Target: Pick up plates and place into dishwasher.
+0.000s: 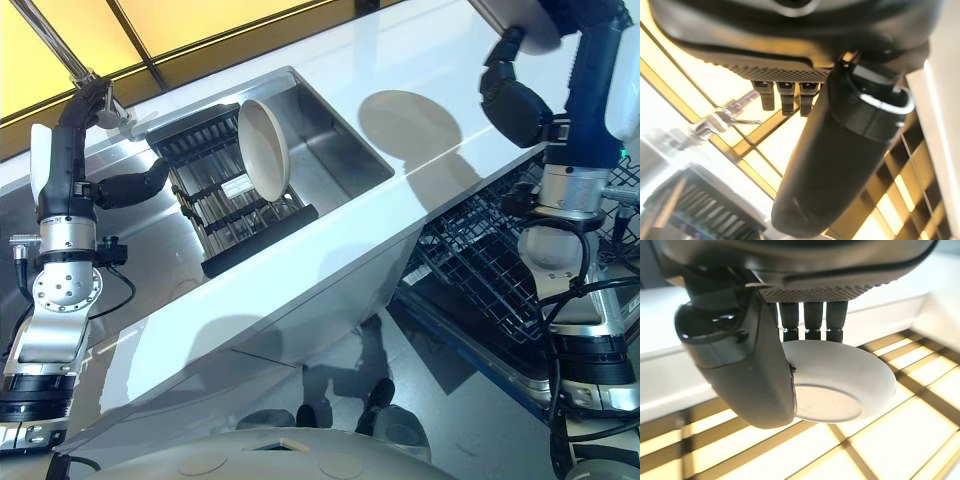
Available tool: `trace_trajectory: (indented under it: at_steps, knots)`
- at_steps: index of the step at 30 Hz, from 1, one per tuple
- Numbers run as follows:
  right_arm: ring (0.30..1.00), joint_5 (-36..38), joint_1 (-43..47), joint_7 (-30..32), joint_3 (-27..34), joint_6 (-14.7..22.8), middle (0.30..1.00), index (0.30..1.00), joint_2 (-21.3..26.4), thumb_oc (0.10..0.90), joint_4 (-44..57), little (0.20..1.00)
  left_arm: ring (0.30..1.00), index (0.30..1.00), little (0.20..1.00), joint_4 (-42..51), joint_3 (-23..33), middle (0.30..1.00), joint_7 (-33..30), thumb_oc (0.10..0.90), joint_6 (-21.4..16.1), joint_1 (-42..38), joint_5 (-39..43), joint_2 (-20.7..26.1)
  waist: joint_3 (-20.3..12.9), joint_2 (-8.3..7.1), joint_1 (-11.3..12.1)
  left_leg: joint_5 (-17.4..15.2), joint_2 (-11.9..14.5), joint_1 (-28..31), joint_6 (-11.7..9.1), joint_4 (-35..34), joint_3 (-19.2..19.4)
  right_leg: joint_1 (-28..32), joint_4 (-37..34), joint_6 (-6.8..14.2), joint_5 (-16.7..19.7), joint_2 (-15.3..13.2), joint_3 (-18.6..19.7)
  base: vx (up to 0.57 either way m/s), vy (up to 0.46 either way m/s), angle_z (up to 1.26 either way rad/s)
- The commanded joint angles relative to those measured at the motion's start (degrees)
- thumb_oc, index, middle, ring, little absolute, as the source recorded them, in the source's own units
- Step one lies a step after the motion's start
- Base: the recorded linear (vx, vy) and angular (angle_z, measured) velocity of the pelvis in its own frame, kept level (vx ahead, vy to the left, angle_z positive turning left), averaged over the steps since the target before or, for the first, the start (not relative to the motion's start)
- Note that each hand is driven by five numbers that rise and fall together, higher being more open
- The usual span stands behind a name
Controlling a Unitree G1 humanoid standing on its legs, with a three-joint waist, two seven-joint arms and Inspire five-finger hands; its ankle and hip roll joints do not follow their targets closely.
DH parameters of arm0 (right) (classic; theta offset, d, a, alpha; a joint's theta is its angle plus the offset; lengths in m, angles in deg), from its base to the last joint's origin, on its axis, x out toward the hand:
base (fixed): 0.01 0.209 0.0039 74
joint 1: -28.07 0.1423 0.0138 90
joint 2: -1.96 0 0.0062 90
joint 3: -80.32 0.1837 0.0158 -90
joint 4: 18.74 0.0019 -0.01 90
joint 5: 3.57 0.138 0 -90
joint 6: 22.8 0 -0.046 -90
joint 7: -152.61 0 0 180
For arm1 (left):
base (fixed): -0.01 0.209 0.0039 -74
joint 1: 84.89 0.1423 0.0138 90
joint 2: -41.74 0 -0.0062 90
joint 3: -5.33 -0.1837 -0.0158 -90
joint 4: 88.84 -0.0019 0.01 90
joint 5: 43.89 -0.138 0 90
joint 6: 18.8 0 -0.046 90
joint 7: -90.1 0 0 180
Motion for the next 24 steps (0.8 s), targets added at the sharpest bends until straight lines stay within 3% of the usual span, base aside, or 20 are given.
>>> trace_trajectory:
  at_steps: [1,7,11,17,21,24]
  knots:
    - [0.3,0.8,1.4,7.1,6.2,-1.5,0.3,0.3,3.4,0.1,-2.0,0.2,0.9,0.9,0.9,0.8,6.2,0.9,-0.2,0.8,-3.5,0.5,2.2,6.9,-5.8,-3.66,0.0,1.0,-3.6,-5.0,-0.1,-1.4,1.3,4.6,1.7,10.1,-6.3,-2.3,2.3,0.05,-0.06,0.04]
    - [0.3,4.3,-1.9,7.6,10.9,-6.4,0.3,0.3,5.9,0.1,-11.1,0.2,0.9,0.9,0.9,-2.2,7.4,0.9,0.4,0.8,-4.6,1.6,3.4,7.5,-5.5,-3.69,-0.1,1.1,-3.0,-5.0,-0.4,-1.3,1.4,4.6,2.0,9.8,-6.7,-2.0,2.5,0.06,-0.064,0.04]
    - [0.3,5.4,-2.7,7.9,11.9,-7.5,0.3,0.3,6.4,0.1,-15.9,0.2,0.9,0.9,0.9,-3.4,7.9,0.9,0.3,0.8,-5.2,1.8,3.6,7.8,-5.2,-3.71,-0.1,1.0,-2.8,-5.1,-0.6,-0.9,1.4,4.7,2.2,9.5,-6.9,-1.8,2.6,0.06,-0.063,0.0]
    - [0.3,7.6,-3.7,12.3,12.8,-11.4,0.3,0.3,6.7,0.1,-23.4,0.2,0.9,0.9,0.9,-4.9,8.4,0.9,-0.3,0.8,-5.4,2.4,3.6,8.0,-4.4,-3.68,0.2,1.0,-2.2,-6.2,-1.5,1.0,1.6,5.0,2.1,8.9,-7.3,-1.6,2.7,0.08,-0.059,0.02]
    - [0.3,8.1,-3.9,8.1,11.4,-11.9,0.3,0.3,5.7,0.1,-25.0,0.2,0.9,0.9,0.9,-4.8,8.0,0.9,-1.2,0.8,-4.4,2.6,3.1,7.3,-3.2,-3.33,0.6,1.3,-1.3,-7.8,-2.4,3.4,1.6,5.4,2.2,8.4,-7.6,-1.7,2.6,0.11,-0.048,0.03]
    - [0.3,4.0,-3.8,4.6,9.9,-12.2,0.3,0.3,6.2,0.1,-25.1,0.2,0.9,0.9,0.9,-4.2,8.3,0.9,-1.2,0.8,-4.1,3.1,3.1,6.8,-2.2,-3.16,1.0,1.1,-0.5,-9.3,-3.1,5.6,1.4,5.6,3.1,7.9,-8.6,-1.9,2.6,0.12,-0.035,-0.01]
